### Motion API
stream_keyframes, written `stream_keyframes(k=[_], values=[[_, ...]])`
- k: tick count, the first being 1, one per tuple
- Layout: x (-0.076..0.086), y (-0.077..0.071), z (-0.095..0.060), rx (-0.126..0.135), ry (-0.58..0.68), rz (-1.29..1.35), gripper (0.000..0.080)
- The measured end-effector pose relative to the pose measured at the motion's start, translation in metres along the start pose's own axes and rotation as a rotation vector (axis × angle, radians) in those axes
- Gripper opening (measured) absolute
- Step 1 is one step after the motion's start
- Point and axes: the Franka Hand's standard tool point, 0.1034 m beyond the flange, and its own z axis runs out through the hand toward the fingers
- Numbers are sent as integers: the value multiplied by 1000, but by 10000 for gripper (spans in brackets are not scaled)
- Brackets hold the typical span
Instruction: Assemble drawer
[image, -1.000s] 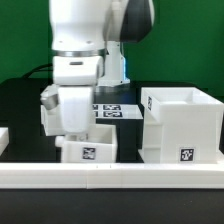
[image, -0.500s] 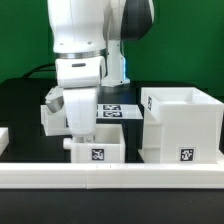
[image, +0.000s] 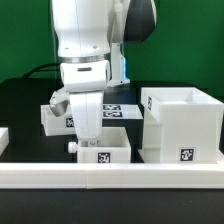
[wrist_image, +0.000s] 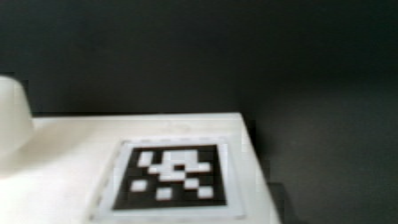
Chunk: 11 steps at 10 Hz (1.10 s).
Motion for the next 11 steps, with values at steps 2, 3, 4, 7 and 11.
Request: stream_keyframes(k=[2, 3, 4, 7, 11], values=[[14, 13, -2, -14, 4, -21, 41], [18, 14, -2, -19, 4, -29, 41], [20, 14, -1, -21, 2, -43, 41], [19, 13, 0, -21, 2, -41, 41], [31, 18, -2, -23, 3, -47, 41]])
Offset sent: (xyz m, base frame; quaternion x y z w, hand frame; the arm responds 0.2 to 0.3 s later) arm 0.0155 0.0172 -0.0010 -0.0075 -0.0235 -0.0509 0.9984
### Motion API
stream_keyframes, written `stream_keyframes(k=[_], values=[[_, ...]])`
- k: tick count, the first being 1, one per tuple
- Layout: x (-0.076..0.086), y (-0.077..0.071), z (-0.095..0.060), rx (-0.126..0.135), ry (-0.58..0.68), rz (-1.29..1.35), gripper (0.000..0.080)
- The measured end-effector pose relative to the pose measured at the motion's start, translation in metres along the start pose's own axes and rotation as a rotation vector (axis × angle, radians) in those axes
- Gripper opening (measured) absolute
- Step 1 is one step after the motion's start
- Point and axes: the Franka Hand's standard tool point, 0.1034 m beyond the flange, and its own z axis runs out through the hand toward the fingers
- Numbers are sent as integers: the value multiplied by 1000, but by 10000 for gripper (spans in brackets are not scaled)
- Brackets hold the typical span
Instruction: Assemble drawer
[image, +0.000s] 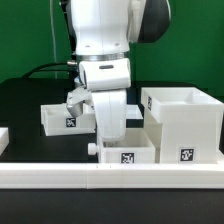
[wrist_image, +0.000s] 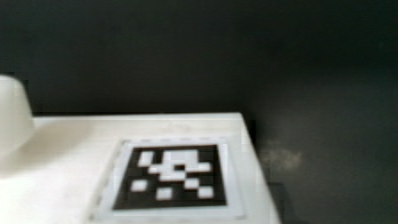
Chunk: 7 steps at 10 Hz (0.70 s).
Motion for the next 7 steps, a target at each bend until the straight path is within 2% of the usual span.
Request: stream_keyframes(k=[3, 5, 7], values=[[4, 0, 2, 2, 1, -4, 41], [4, -1, 3, -22, 1, -2, 41], [4, 0, 3, -23, 1, -2, 41]])
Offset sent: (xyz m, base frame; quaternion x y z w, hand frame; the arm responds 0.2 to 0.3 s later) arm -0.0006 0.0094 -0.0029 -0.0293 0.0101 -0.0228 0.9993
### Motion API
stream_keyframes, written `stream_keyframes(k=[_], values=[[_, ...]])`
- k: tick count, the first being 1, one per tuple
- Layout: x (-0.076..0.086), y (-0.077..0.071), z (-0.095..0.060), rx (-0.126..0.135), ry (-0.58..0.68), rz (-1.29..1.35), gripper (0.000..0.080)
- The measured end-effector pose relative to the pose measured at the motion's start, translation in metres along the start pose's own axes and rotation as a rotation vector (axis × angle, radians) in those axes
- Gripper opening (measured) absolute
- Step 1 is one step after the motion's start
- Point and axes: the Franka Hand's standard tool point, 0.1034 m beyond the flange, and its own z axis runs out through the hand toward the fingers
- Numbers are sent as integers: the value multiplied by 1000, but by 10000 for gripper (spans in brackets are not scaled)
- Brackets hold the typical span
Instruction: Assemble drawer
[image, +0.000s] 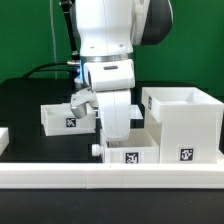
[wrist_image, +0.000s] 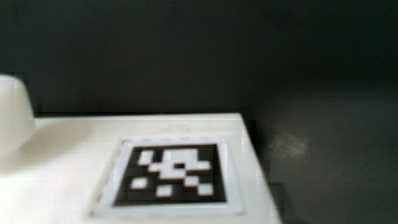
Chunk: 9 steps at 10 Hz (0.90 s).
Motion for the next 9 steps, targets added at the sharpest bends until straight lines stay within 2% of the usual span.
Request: stream_keyframes(k=[6, 8, 9], values=[[6, 1, 0, 0, -7, 47, 42], [4, 0, 0, 27, -8, 52, 42], [4, 0, 0, 25, -8, 53, 42]])
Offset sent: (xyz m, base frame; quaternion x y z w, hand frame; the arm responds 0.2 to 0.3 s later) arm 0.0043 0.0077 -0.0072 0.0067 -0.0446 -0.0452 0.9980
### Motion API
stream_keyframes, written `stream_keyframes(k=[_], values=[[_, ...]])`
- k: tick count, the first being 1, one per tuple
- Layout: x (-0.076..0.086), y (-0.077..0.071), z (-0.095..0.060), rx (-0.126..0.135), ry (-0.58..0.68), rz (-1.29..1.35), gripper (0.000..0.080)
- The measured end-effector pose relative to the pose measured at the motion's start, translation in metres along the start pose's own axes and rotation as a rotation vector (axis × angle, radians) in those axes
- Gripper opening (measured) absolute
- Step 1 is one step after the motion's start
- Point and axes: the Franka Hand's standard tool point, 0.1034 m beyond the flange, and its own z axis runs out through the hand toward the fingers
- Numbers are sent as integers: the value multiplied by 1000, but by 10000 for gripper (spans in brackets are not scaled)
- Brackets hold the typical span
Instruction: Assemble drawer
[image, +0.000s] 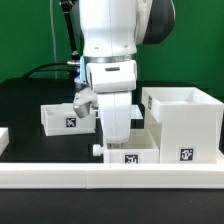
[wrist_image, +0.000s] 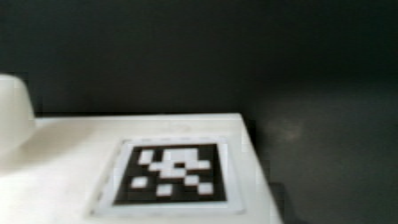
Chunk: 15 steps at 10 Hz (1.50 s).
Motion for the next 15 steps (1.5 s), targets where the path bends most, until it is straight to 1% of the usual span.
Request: stream_keyframes(k=[2, 7, 9, 12, 14, 15], values=[[-4, -2, 0, 15, -1, -10, 42], [-3, -2, 0, 12, -1, -14, 42], [0, -2, 1, 6, -3, -27, 42], [-1, 0, 0, 25, -8, -25, 42], [-2, -1, 0, 24, -8, -25, 42], [-2, -1, 0, 29, -8, -25, 42]])
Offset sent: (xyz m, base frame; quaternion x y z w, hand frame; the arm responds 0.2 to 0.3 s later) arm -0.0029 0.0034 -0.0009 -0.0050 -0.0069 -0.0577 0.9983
